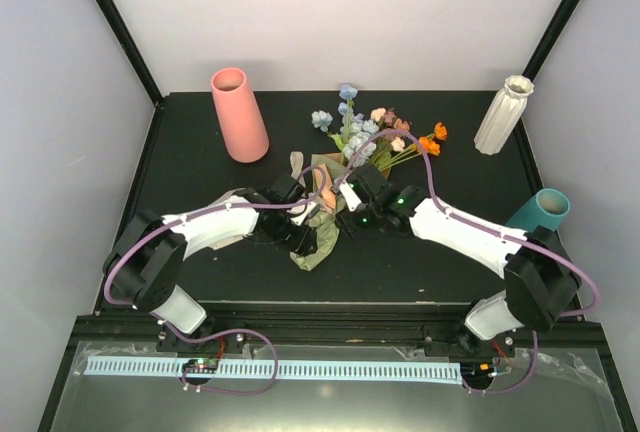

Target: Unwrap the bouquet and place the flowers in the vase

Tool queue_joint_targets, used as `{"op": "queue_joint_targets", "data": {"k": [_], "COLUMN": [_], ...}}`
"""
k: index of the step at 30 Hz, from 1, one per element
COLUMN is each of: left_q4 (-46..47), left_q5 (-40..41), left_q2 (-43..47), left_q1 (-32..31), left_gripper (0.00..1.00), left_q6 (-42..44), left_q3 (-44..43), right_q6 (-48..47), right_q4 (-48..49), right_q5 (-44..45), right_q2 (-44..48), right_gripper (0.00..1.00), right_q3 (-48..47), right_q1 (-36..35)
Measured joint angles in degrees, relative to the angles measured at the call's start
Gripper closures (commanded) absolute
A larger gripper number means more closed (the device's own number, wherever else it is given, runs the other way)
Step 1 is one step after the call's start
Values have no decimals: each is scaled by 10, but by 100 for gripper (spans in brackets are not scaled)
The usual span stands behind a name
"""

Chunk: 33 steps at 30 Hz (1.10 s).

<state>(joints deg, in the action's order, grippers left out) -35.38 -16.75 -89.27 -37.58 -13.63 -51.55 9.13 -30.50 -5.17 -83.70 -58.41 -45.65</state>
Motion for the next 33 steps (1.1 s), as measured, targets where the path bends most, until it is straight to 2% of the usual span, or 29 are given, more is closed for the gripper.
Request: {"op": "queue_joint_targets", "data": {"k": [2, 4, 6, 12, 20, 33], "left_q4": [20, 37, 46, 68, 70, 70], "left_q5": [-4, -9, -13, -23, -42, -54], "left_q2": [0, -1, -1, 0, 0, 0], "left_q1": [0, 0, 0, 0, 0, 0], "left_gripper": [69, 81, 88, 92, 95, 96], "left_q6": [0, -3, 1, -1, -1, 4], "left_q3": [8, 15, 20, 33, 34, 34], "right_q6": [-4, -12, -19, -44, -56, -76], "right_q4": [12, 19, 24, 22, 23, 22], "right_q5": [-1, -2, -4, -15, -20, -5], "right_q2": [-15, -32, -54, -109, -120, -167], "right_gripper": [56, 59, 60, 63, 71, 75], "right_q3": [-1, -4, -9, -21, -21, -38], "right_q1": [0, 0, 1, 5, 14, 18]}}
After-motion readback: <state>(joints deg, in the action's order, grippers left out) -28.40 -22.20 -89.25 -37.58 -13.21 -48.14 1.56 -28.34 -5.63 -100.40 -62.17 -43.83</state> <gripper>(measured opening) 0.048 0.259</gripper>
